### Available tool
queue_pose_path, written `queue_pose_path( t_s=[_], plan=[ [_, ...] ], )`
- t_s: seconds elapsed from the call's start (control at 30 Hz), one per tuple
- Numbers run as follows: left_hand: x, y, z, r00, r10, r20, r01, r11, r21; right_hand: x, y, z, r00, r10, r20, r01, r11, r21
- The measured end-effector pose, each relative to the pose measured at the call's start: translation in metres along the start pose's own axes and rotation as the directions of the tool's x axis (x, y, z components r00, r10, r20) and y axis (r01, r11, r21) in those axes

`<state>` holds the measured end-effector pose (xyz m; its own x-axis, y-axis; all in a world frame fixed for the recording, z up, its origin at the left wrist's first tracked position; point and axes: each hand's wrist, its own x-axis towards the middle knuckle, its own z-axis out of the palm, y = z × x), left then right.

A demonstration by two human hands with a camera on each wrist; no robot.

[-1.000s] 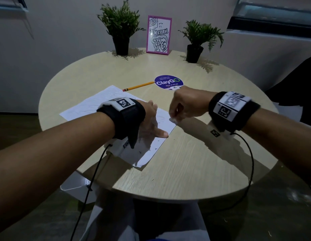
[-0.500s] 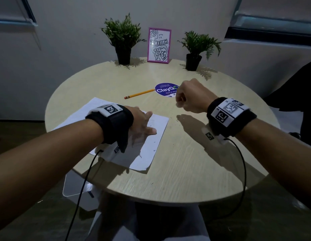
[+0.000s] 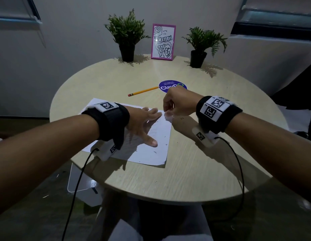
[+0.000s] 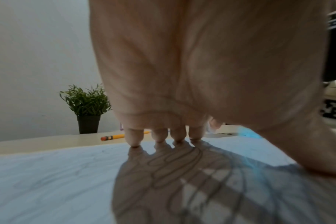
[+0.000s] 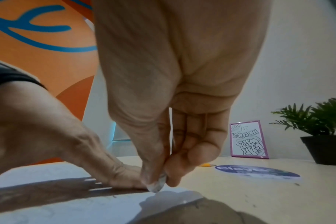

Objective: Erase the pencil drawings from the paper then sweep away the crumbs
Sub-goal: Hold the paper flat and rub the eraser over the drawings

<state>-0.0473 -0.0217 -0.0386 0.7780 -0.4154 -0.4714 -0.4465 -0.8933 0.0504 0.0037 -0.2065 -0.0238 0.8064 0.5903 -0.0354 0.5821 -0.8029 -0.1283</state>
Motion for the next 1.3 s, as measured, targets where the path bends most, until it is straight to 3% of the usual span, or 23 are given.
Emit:
queue_pose_path(
  t_s=[0.23, 0.4, 0.57, 0.73, 0.9, 0.97, 1.1, 1.3],
  plan=[
    [0.004, 0.010, 0.001, 1.000, 0.031, 0.004, -0.031, 0.997, -0.077, -0.003, 0.000, 0.010, 0.999, -0.023, -0.025, 0.024, 1.000, 0.020],
    [0.003, 0.009, 0.005, 0.995, 0.097, -0.003, -0.096, 0.988, -0.118, -0.016, -0.011, 0.010, 0.987, -0.131, 0.094, 0.123, 0.989, 0.086],
    [0.011, 0.010, 0.004, 0.998, 0.055, 0.039, -0.053, 0.997, -0.052, -0.008, -0.001, 0.008, 1.000, 0.004, -0.024, -0.002, 0.999, 0.047],
    [0.000, 0.016, -0.002, 0.999, 0.047, 0.015, -0.046, 0.997, -0.061, -0.014, -0.015, 0.006, 0.986, -0.117, 0.122, 0.116, 0.993, 0.015],
    [0.006, 0.020, -0.005, 0.999, -0.012, 0.040, 0.012, 1.000, -0.003, -0.002, 0.004, 0.005, 0.999, 0.036, 0.011, -0.037, 0.999, 0.029],
    [0.004, 0.021, -0.006, 0.999, -0.016, 0.040, 0.015, 1.000, 0.006, -0.003, -0.001, 0.010, 1.000, 0.017, -0.001, -0.017, 1.000, -0.011],
    [0.004, 0.021, -0.006, 0.999, -0.009, 0.047, 0.009, 1.000, -0.015, -0.014, -0.012, 0.009, 0.990, -0.087, 0.114, 0.086, 0.996, 0.011],
    [0.012, 0.015, -0.004, 0.998, -0.017, 0.055, 0.016, 1.000, 0.016, -0.001, 0.002, 0.008, 0.998, 0.060, 0.002, -0.060, 0.998, 0.012]
  ],
)
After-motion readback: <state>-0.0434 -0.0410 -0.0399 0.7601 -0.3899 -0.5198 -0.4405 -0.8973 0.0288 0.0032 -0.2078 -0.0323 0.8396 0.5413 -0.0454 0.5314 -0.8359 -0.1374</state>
